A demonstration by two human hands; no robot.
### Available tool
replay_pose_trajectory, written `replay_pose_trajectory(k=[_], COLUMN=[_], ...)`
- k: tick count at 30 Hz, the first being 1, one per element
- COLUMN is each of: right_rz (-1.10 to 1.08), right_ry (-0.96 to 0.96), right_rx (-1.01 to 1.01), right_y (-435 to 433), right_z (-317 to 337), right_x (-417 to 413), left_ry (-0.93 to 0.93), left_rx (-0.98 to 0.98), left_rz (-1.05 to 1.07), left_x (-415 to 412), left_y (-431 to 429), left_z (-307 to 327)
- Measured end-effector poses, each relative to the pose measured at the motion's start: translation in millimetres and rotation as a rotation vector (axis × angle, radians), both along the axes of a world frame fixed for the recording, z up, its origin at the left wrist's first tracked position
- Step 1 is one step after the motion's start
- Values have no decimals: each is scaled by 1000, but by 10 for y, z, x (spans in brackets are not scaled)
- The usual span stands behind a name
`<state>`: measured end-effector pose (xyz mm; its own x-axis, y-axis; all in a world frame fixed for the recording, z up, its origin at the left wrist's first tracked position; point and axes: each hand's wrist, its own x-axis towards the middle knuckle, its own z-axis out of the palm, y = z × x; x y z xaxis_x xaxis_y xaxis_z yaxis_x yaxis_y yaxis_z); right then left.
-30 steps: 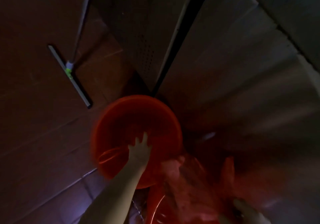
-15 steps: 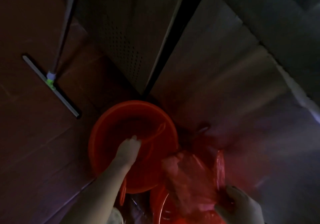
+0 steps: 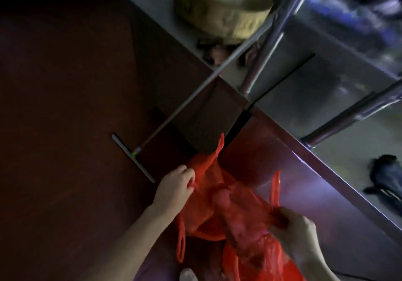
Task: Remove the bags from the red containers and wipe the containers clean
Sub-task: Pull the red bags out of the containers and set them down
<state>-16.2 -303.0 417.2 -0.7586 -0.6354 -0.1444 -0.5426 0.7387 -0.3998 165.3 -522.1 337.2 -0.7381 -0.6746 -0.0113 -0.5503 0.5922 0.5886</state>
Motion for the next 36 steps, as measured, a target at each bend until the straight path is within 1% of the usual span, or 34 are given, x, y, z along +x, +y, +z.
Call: replay_pose_trajectory(k=[2, 5, 8, 11, 18, 21, 24, 30, 33, 36], right_rz=[11, 44, 175, 300, 496, 586, 665, 899, 1049, 1141], right_ry=[-15, -24, -62, -79, -156, -198, -261, -303, -322, -369], right_rx=[-59, -91, -138, -163, -95, -83, -121, -150, -149, -89], right_y=[-204, -626, -1248, -2074, -4229, -5110, -6010, -8015, -8933, -9767], right_z=[278, 648, 982, 1223, 1394, 1377, 1432, 1470, 1458, 1427], right_x=[303, 716, 1285, 1949, 3679, 4473, 5254, 6781, 7565, 8203], left_ry=[67, 82, 72, 2, -93, -87, -85, -95, -182, -249], left_rx=[-48, -78, -106, -127, -98, -74, -73, -91, -65, -21], left_rz=[47, 108, 219, 337, 571, 663, 777, 1018, 1071, 1129], left_x=[363, 1008, 1764, 2628, 4913, 5780, 6491, 7995, 8669, 9217], left_y=[-148, -381, -756, -1257, -2587, -3168, -3711, -4810, -5477, -6162], left_z=[531, 1128, 1491, 1752, 2104, 2218, 2321, 2443, 2485, 2520])
